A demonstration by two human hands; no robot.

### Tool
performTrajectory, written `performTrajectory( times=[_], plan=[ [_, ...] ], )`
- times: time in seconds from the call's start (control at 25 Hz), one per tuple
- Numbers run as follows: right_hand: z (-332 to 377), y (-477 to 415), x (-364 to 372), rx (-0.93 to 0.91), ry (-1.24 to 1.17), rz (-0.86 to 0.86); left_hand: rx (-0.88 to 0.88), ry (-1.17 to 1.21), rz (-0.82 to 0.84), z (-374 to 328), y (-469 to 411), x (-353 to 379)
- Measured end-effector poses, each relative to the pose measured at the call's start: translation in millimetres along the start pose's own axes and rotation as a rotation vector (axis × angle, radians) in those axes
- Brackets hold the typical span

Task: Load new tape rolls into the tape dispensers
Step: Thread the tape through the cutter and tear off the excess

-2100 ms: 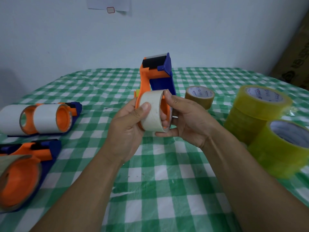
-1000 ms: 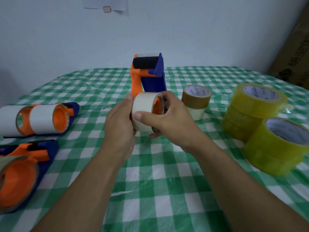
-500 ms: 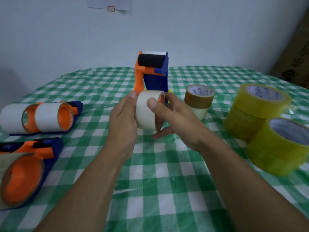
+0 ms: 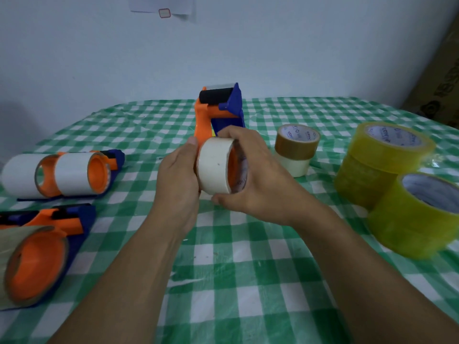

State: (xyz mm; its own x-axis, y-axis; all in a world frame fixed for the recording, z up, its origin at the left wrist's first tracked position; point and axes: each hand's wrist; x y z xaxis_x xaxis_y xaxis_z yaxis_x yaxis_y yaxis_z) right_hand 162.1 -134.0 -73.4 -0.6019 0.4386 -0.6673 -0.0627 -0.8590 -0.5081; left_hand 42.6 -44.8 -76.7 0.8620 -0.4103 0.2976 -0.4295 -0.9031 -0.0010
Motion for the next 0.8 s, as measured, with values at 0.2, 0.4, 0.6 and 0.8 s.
performTrajectory(
  times=[0.2, 0.4, 0.6, 0.8],
  plan=[
    [1.4, -2.5, 4.2, 0.37, -0.443, -0.07, 0.109, -0.093, 0.021, 3.7, -1.7, -1.4],
    [0.0, -2.7, -0.8, 0.285, -0.335, -0.059, 0.161, -0.134, -0.007, 4.6, -1.0, -2.6],
    [0.9, -0.6, -3.6, 0.262, -0.511, -0.045, 0.192, -0.159, -0.006, 4.2, 1.2, -2.9],
    [0.8, -3.7, -2.6, 0.485, -0.642, -0.074, 0.244, -0.228, 0.016, 6.6, 2.2, -3.0]
  ],
)
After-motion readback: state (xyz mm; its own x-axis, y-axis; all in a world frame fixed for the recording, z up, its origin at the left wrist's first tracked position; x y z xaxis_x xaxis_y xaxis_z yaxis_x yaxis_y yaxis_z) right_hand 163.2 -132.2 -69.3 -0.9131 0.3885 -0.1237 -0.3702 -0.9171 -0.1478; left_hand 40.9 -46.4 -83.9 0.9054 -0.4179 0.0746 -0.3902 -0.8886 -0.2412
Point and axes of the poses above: each hand's wrist, its own y-axis away from the middle knuckle, its own x-axis out of the palm, z = x × y, and after that the axes turned 6 degrees about -x, right-handed
